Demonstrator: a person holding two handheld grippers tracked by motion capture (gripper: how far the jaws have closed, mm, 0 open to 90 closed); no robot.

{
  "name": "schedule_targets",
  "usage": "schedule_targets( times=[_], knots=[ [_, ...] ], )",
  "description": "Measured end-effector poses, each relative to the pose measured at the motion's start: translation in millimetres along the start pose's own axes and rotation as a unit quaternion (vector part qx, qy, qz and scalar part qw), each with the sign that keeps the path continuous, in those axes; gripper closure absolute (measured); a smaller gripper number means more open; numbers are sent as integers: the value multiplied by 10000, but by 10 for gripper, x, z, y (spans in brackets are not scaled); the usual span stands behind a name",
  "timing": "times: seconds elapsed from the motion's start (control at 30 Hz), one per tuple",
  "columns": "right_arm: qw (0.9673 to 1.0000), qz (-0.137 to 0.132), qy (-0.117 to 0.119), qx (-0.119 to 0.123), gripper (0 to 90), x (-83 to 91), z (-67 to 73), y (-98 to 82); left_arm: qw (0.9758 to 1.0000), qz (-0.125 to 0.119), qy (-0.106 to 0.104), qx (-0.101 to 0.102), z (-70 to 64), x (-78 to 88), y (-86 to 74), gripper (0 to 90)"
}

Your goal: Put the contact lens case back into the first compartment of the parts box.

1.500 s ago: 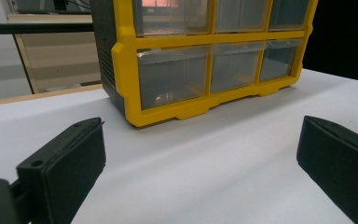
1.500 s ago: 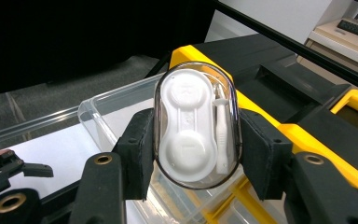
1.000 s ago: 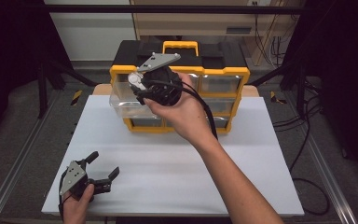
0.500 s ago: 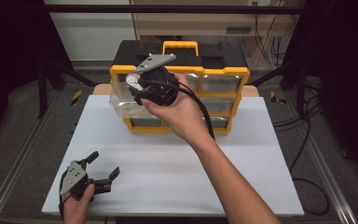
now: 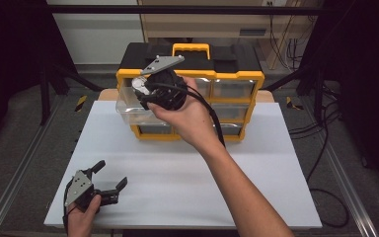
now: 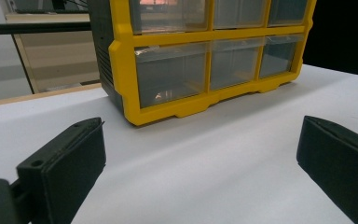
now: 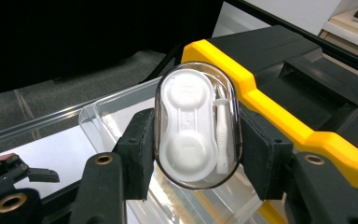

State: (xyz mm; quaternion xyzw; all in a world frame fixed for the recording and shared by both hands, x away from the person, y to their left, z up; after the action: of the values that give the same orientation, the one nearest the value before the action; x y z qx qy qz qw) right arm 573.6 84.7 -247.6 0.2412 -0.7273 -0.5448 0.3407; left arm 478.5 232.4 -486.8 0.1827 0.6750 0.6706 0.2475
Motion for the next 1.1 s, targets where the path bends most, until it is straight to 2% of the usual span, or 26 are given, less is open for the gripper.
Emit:
schedule_targets(
  times=[1.1],
  knots=[
    [9999,126,96,-56,490,-79,36,-27,10000,13,-17,-10,-8,-6,-4,10]
  ],
)
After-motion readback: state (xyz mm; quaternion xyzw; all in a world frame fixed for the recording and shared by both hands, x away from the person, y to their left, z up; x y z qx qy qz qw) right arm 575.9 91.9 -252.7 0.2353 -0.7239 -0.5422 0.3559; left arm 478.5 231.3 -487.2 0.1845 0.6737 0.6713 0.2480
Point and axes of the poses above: each handheld gripper's, and its own axes: x roughly backward along the jaws, y roughly out of its top, z roughly to its left, the point moved 10 cm from there along -x, roughly forward along the jaws, and after that the axes turned 13 degrees about -z, right-handed, at the moved point
